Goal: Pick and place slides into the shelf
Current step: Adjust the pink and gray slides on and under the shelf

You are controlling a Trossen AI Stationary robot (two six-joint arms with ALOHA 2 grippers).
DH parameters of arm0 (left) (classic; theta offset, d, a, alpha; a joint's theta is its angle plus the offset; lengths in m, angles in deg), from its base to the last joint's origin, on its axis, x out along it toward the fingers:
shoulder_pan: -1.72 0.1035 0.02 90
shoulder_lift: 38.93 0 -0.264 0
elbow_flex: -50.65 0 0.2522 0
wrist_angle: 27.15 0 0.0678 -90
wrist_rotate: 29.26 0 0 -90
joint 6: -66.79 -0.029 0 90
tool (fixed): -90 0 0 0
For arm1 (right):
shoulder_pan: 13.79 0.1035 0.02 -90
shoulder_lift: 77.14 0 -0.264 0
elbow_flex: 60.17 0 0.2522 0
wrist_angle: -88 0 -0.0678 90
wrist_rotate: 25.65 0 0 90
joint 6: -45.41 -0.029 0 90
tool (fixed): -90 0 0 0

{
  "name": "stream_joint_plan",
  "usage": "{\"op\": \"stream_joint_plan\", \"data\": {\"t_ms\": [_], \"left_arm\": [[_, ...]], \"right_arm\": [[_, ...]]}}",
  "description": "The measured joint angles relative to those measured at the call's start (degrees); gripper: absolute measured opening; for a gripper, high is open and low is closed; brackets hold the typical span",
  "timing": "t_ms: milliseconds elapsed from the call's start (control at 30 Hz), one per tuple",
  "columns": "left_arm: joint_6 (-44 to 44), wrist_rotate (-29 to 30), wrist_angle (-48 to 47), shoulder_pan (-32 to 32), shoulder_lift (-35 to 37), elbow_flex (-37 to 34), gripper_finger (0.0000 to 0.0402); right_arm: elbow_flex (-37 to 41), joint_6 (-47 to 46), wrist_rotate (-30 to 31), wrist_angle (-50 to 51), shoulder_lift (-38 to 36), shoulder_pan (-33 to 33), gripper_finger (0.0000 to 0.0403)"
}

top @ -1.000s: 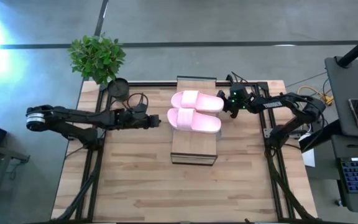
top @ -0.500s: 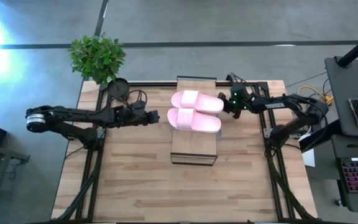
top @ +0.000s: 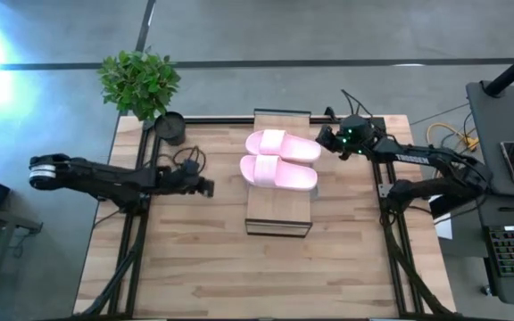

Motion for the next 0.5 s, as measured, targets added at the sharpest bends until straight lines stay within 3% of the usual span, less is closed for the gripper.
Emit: {"op": "stream_joint_plan", "data": {"t_ms": [133,233,367,500], "left_arm": [[-2.13,-0.16,0.24,-4.50,6.41,-3.33,0.0000],[-8.68,1.14,4.44,-5.55,11.02,-4.46,0.0000],[-12.58,10.30,6.20,-3.88,14.21,-6.09,0.0000],[-11.66,10.72,6.41,-0.25,13.08,-7.96,0.0000]], "right_arm": [[-0.03,1.57,2.54,-0.02,-1.86,-0.05,0.0009],[-0.26,4.35,2.52,-0.06,-2.02,-0.14,0.0009],[-0.26,7.54,3.18,0.06,-1.96,-0.14,0.0009],[-0.26,8.89,4.27,0.07,-1.96,-0.14,0.0009]]}}
